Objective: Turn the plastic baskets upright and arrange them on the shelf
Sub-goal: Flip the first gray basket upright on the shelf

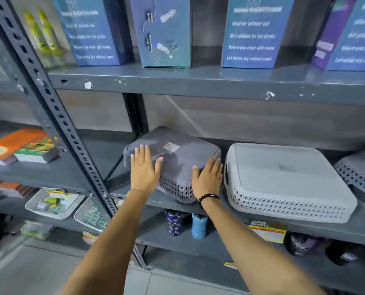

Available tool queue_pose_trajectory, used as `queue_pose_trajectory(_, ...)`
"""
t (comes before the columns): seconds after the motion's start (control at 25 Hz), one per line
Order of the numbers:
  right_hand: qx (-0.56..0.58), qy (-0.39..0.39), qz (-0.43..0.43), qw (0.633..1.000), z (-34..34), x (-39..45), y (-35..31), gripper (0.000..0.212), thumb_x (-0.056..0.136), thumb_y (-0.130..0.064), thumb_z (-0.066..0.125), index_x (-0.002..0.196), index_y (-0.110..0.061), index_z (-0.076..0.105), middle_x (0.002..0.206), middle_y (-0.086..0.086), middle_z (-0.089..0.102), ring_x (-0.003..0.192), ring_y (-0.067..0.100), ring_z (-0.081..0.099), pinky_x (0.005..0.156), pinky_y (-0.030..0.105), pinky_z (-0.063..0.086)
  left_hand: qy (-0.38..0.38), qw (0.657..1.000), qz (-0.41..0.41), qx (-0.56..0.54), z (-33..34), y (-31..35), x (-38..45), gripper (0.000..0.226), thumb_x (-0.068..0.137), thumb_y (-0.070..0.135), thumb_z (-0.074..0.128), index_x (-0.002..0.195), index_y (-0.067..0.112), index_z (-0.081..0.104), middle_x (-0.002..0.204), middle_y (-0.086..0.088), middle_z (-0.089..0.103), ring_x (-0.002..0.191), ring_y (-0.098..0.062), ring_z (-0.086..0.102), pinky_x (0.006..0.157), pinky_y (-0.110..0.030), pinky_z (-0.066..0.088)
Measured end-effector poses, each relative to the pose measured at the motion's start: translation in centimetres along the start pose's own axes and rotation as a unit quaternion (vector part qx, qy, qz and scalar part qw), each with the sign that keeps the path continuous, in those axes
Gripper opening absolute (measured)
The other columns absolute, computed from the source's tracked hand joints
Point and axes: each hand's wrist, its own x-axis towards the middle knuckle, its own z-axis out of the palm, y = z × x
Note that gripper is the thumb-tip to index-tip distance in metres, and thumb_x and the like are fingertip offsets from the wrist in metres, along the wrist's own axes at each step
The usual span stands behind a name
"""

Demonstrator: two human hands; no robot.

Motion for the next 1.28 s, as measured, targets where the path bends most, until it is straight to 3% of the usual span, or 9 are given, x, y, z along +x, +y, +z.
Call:
queue_pose_trajectory(0.2,0.111,-0.007,0.156,0.981,1.9,3.2,-1.1,0.072,0.096,-0.035,0.042,0.15,-0.002,0.007,0.158,0.025,0.005,0.146,0.038,0.011,0.116,0.046,0.021,-0.018,0.999,-0.031,0.012,0.8,-1.2,5.1,0.067,0.099,0.044,0.029,0.15,0.001,0.02,0.158,-0.018,0.02,0.148,-0.032,0.013,0.122,-0.044,0.01)
queue_pose_trajectory(0.32,0.143,-0.013,0.195,0.97,2.3,4.2,-1.6,0.074,0.096,-0.034,0.041,0.15,-0.002,0.004,0.157,0.026,0.004,0.145,0.038,0.013,0.117,0.046,0.022,-0.036,0.998,-0.048,0.0,1.1,-2.2,7.9,0.068,0.099,0.046,0.028,0.15,0.002,0.019,0.159,-0.018,0.018,0.149,-0.032,0.01,0.122,-0.043,0.007)
queue_pose_trajectory(0.6,0.167,0.014,0.28,0.945,2.7,4.9,-3.0,0.076,0.094,-0.035,0.041,0.15,0.0,0.002,0.154,0.028,0.016,0.139,0.041,0.028,0.113,0.046,0.032,-0.152,0.983,-0.094,0.031,1.4,-4.9,13.9,0.077,0.096,0.057,0.017,0.15,0.002,0.018,0.156,-0.019,0.024,0.146,-0.034,0.019,0.121,-0.045,0.012)
queue_pose_trajectory(0.68,0.193,0.019,0.318,0.928,2.4,5.2,-3.4,0.076,0.092,-0.033,0.045,0.149,0.001,0.008,0.151,0.026,0.026,0.135,0.04,0.036,0.108,0.044,0.035,-0.18,0.978,-0.1,0.028,1.5,-5.5,15.1,0.078,0.095,0.06,0.016,0.15,0.005,0.021,0.153,-0.021,0.03,0.142,-0.036,0.027,0.119,-0.047,0.018)
queue_pose_trajectory(0.84,0.275,0.014,0.37,0.887,1.2,5.7,-3.6,0.058,0.082,-0.023,0.062,0.132,0.001,0.044,0.136,0.017,0.052,0.122,0.032,0.054,0.096,0.035,0.044,-0.229,0.963,-0.135,-0.036,1.2,-6.3,16.3,0.077,0.093,0.063,0.015,0.148,0.009,0.028,0.15,-0.021,0.036,0.137,-0.037,0.036,0.115,-0.049,0.024)
queue_pose_trajectory(0.96,0.279,-0.016,0.365,0.888,0.1,5.3,-3.8,0.047,0.082,-0.013,0.062,0.126,0.002,0.052,0.132,0.016,0.055,0.12,0.031,0.054,0.093,0.033,0.043,-0.225,0.956,-0.169,-0.08,0.9,-6.7,16.6,0.079,0.095,0.061,0.015,0.14,0.002,0.04,0.144,-0.024,0.043,0.131,-0.038,0.043,0.113,-0.05,0.028)
queue_pose_trajectory(1.28,0.3,-0.031,0.326,0.896,-0.5,5.3,-4.4,0.067,0.083,-0.01,0.062,0.141,0.005,0.032,0.148,0.018,0.038,0.135,0.033,0.04,0.108,0.041,0.033,-0.123,0.96,-0.208,-0.141,-0.1,-7.4,15.7,0.075,0.095,0.058,0.014,0.133,0.004,0.049,0.139,-0.023,0.049,0.126,-0.038,0.047,0.109,-0.05,0.032)
